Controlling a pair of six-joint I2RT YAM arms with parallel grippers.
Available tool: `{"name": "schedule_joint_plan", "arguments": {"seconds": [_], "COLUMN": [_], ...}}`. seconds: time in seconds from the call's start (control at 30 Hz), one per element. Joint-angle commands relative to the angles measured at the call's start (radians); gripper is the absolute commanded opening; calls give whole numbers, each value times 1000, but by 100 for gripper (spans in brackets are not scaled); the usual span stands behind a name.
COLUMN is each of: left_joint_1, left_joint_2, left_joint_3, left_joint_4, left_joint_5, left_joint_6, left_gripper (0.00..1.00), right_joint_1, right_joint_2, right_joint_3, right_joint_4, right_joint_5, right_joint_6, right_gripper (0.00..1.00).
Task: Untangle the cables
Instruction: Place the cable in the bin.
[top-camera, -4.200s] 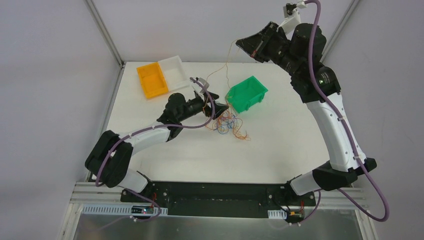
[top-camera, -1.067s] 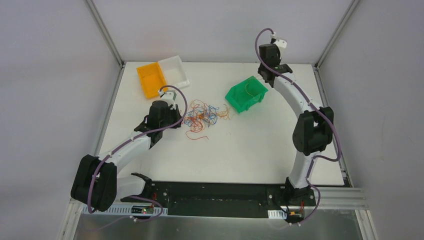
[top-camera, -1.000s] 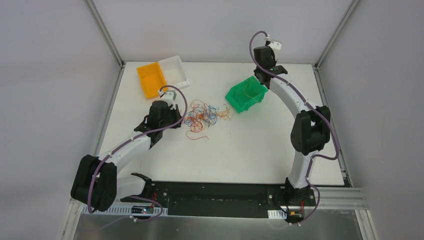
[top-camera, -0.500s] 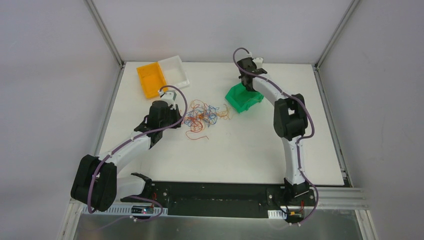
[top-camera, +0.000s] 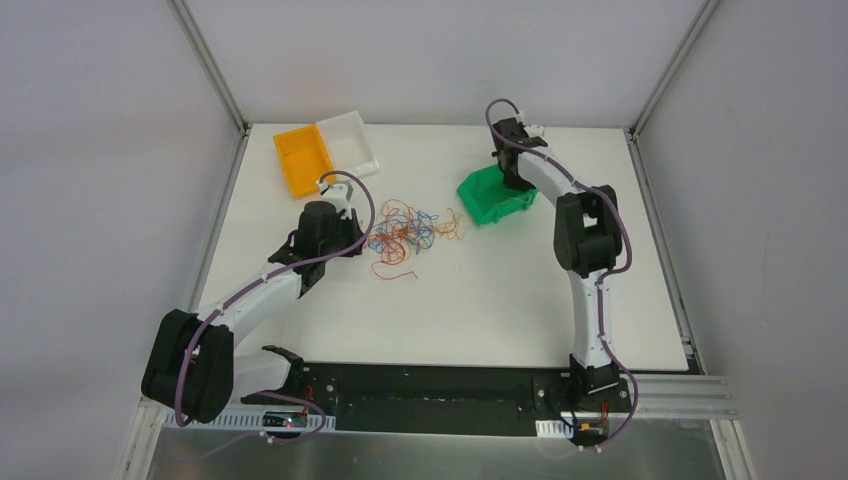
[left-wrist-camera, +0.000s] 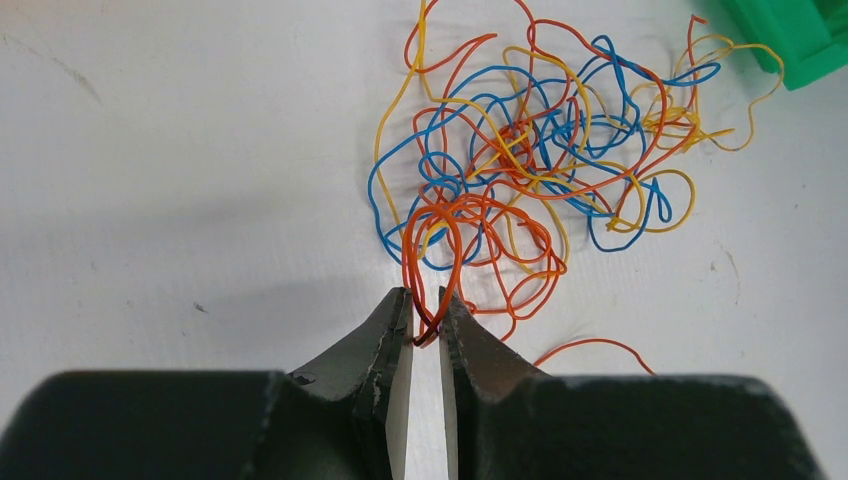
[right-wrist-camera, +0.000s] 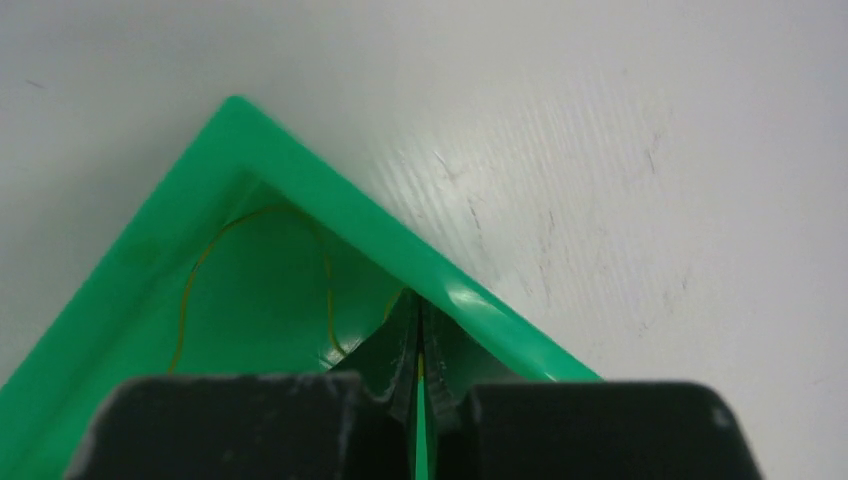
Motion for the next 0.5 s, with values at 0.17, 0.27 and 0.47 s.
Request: {"name": "schedule_joint_plan", "arguments": {"seconds": [0.17,0.27,0.47], "left_joint_1": [-9,-10,-12], "left_joint_2": [-25,-24,-30], "left_joint_3": [2,3,1], "left_joint_4": [14,16,11], "left_joint_5": [1,1,-7], "left_joint_6": [25,24,31], "left_gripper": [17,17,17], "right_joint_1": [-12,-14,-13], "right_joint_2": [-276,-299,-302], "right_joint_3": [-270,-247,-144], "right_joint_4": [3,5,-53], "right_joint_5": [5,0,19], "right_joint_6": [122,102,75], "right_gripper": [0,3,24]}}
